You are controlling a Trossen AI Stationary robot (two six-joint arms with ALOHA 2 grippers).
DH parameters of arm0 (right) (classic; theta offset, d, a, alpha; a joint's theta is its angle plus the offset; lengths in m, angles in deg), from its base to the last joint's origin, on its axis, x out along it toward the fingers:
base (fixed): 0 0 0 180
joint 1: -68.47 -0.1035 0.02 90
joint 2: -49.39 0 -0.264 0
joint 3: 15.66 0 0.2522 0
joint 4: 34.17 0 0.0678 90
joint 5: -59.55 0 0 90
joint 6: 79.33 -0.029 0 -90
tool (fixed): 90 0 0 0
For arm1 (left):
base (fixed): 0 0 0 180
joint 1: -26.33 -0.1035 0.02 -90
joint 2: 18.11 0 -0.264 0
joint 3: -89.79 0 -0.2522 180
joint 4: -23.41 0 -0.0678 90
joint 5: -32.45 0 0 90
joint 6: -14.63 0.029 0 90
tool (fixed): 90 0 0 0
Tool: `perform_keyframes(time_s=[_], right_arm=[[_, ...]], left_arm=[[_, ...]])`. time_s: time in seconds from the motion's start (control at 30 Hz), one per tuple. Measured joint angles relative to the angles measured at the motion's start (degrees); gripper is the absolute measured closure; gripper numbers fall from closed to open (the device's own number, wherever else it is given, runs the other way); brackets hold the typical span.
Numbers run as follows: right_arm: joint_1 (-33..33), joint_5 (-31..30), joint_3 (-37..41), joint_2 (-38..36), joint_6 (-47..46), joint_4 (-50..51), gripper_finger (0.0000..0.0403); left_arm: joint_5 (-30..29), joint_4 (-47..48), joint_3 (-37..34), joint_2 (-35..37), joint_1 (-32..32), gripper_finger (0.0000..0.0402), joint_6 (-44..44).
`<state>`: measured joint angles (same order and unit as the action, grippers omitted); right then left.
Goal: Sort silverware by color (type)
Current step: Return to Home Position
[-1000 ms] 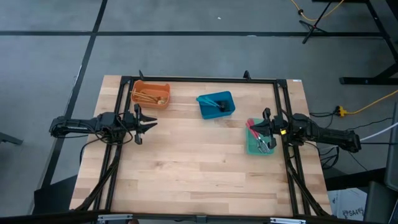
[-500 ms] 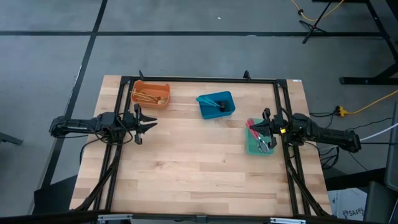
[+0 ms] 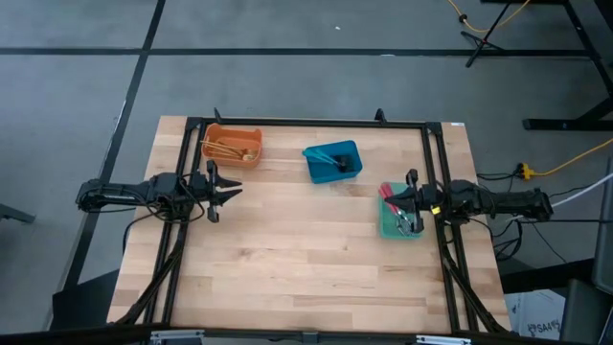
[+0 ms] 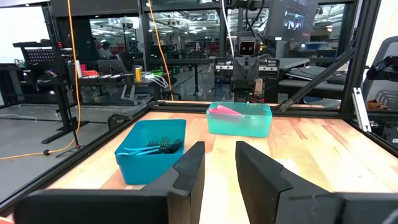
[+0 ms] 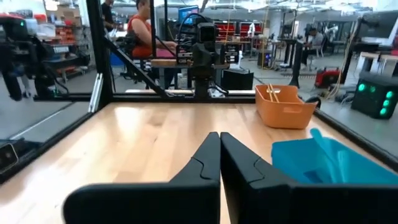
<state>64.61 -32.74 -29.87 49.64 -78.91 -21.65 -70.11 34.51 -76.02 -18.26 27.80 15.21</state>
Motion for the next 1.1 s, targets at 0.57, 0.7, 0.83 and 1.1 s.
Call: perform_keyframes(time_s=[0.57, 0.7, 0.83, 1.1], right_arm=[[0.1, 0.3, 0.0, 0.0, 1.0, 0.1, 0.0402], [0.1, 0.3, 0.0, 0.0, 1.0, 0.1, 0.0402], [0.1, 0.3, 0.0, 0.0, 1.0, 0.1, 0.0402], [0.1, 0.3, 0.0, 0.0, 1.0, 0.1, 0.0402]], left_arm=[[0.0, 0.0, 0.0, 0.0, 0.0, 0.0318, 0.0], [0.0, 0.0, 0.0, 0.0, 0.0, 0.0318, 0.0], [0.0, 0.0, 0.0, 0.0, 0.0, 0.0318, 0.0], [0.0, 0.0, 0.0, 0.0, 0.0, 0.0318, 0.0]])
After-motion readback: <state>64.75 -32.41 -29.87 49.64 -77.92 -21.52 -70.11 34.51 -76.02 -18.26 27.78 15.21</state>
